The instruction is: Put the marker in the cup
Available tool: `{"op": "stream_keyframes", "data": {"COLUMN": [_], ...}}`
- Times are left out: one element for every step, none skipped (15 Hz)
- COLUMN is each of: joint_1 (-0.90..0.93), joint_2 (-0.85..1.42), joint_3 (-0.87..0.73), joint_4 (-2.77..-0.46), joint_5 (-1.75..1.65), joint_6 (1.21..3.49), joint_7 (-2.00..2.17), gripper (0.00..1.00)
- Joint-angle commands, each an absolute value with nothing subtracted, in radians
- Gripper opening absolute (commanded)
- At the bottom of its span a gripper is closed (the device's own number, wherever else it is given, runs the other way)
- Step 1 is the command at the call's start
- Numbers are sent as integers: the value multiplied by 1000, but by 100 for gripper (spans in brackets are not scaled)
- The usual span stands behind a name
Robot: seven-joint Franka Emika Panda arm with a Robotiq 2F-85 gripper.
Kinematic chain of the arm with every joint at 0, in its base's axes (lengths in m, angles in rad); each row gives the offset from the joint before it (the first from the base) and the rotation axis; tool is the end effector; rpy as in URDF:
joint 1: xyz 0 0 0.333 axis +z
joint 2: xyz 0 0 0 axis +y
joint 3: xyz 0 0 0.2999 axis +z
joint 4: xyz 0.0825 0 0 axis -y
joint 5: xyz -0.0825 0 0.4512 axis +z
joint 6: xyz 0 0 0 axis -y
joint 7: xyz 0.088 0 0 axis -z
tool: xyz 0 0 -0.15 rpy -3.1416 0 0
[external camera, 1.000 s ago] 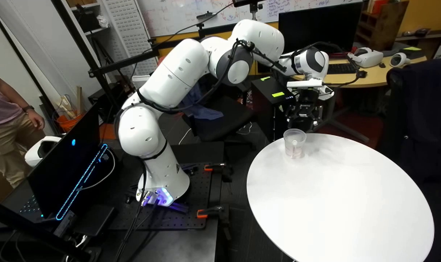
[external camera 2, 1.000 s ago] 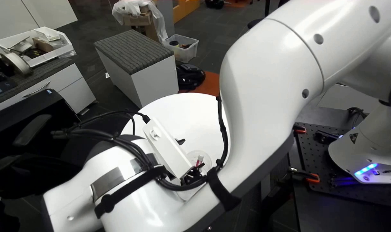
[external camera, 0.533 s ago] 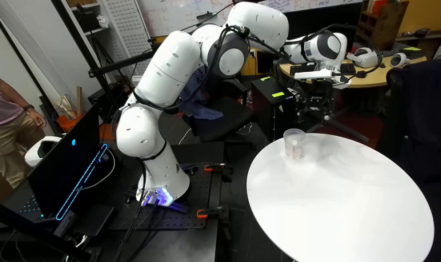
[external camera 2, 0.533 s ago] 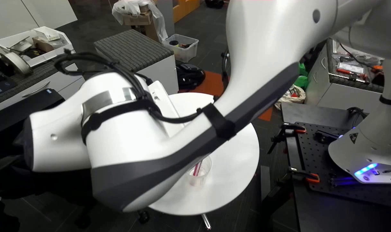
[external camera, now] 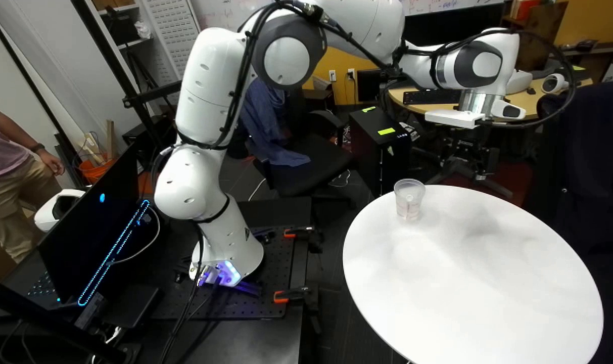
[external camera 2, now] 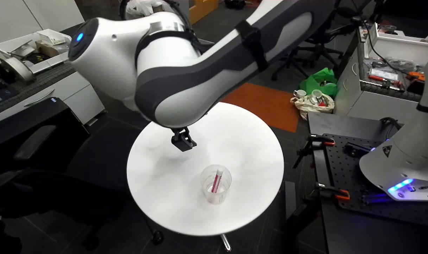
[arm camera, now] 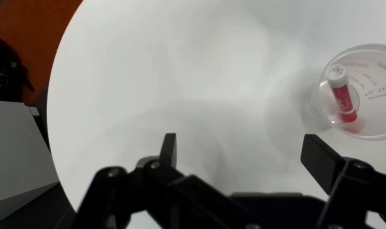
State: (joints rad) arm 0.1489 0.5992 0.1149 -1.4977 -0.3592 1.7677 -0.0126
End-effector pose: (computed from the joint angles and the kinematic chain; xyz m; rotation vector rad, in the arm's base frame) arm 0.6964 0.1340 0.2151 2.7507 0.5516 -0.4041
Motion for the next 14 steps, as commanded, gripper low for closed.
{"op": "stream_keyframes", "data": {"joint_1": [105,96,89,84,82,80,80,91,89,88,88,88,88,88], "joint_2": [465,446,430,417,406,394,382,451,440,431,425,421,418,417], "joint_3": [78,64,50,39,25,14,3,4,-4,-7,-8,-7,-7,-7], "joint_4": [-1714,-1753,-1790,-1823,-1854,-1886,-1915,-1815,-1843,-1860,-1869,-1872,-1874,-1875], "joint_5": [-295,-283,-274,-266,-264,-266,-269,-275,-276,-276,-276,-276,-276,-276], "joint_6": [2008,2073,2136,2200,2259,2313,2361,2281,2318,2333,2337,2337,2337,2337], "joint_7": [60,79,102,121,141,154,167,122,131,139,140,140,140,140], "gripper": [100,100,100,100,100,100,100,100,100,100,100,100,100,100]}}
